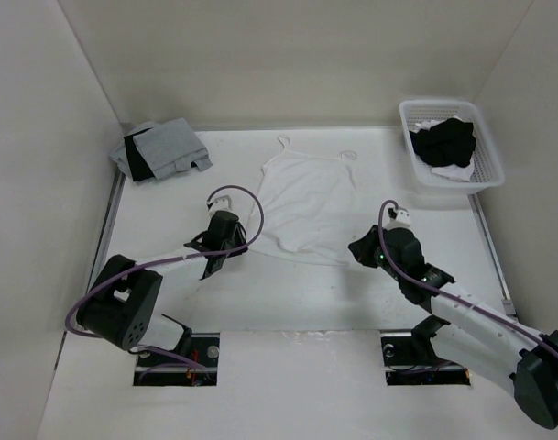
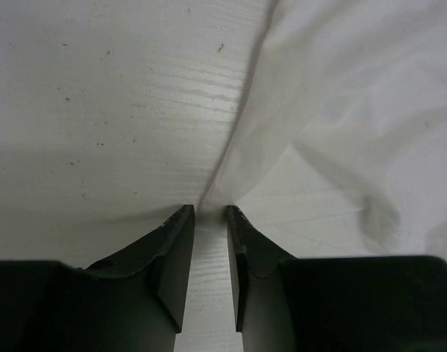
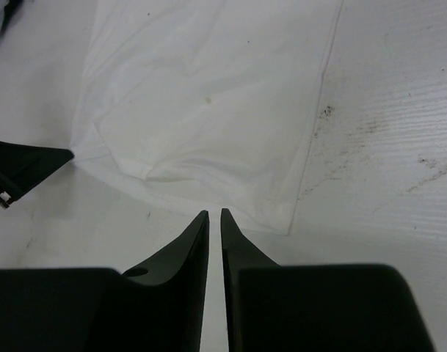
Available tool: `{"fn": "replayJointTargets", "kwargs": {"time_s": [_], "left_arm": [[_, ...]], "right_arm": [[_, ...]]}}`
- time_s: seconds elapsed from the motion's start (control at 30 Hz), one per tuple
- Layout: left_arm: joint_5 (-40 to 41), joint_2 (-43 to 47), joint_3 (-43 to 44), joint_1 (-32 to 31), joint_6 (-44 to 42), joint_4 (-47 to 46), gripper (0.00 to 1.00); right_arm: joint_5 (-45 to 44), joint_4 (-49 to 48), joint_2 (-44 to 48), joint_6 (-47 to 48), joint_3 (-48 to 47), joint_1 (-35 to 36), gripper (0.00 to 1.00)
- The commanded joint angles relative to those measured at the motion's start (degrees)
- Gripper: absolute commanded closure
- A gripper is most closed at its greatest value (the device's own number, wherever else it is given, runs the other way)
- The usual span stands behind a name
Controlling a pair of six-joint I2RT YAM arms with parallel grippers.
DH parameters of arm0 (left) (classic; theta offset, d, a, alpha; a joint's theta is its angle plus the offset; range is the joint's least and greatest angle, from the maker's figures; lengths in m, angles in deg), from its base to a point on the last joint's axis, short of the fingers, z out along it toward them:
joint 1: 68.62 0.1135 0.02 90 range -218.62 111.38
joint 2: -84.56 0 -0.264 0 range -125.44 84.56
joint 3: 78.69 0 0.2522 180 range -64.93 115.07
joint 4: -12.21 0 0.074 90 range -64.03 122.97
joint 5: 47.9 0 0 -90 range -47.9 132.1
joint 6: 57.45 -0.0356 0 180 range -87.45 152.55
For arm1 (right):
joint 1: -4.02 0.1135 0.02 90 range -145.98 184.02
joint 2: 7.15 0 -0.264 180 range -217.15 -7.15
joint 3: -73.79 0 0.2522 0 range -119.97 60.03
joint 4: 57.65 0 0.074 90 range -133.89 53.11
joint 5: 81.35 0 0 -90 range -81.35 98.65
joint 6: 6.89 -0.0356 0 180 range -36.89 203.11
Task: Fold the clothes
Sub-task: Flatten the tank top out
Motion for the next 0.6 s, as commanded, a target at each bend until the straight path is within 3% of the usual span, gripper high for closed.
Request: {"fn": "replayJointTargets", "kwargs": {"time_s": [0.0, 0.07, 0.17, 0.37, 0.57], "left_arm": [[1.3, -1.0, 1.4, -0.2, 0.0, -0.9, 0.82], [1.7, -0.7, 1.4, 0.0, 0.7, -0.9, 0.9], [2.1, 2.0, 0.5, 0.1, 1.4, -0.8, 0.93], [1.7, 7.1, -2.4, 0.3, 3.2, -1.0, 0.94], [-1.3, 7.3, -5.5, 0.7, 5.0, -4.6, 0.94]], "right_arm": [[-1.6, -1.9, 0.9, -1.5, 0.1, 0.2, 0.81], [-2.9, -1.0, 0.9, -2.7, 0.7, -0.2, 0.75], [-4.9, 3.1, -0.7, -4.4, 0.5, -1.2, 0.69], [-7.7, 8.0, -4.7, -8.6, -0.1, -1.0, 0.67], [-6.3, 5.4, -7.4, -10.9, -0.3, 0.6, 0.64]]}}
